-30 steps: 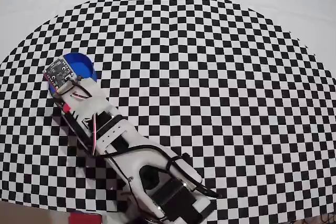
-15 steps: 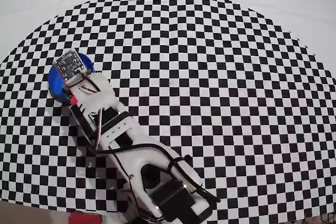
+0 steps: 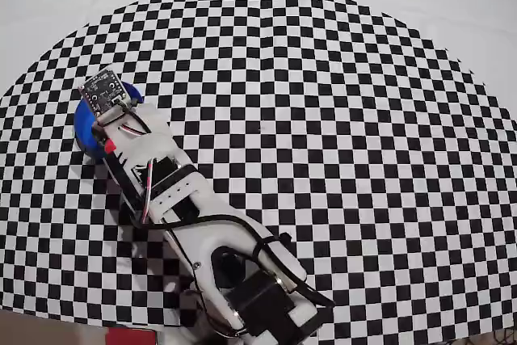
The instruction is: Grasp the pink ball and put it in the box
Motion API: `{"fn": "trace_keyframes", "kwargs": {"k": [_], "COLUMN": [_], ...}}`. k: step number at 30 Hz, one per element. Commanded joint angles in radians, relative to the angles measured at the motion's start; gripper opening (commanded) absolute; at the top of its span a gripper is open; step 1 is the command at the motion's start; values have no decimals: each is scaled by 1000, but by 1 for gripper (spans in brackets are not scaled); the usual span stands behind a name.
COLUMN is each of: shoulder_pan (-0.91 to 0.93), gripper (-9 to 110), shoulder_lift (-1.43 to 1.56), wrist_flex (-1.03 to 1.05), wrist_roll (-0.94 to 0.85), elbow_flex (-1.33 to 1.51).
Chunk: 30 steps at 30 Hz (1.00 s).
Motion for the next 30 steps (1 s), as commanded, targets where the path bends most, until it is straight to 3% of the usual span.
{"fn": "trace_keyframes", "kwargs": {"k": [1, 30], "shoulder_pan": [9, 41], "gripper": [0, 0], "shoulder_lift": [-18, -178], "wrist_flex": [-9, -31], "wrist_roll": [-6, -6], "elbow_flex": [-66, -169]}}
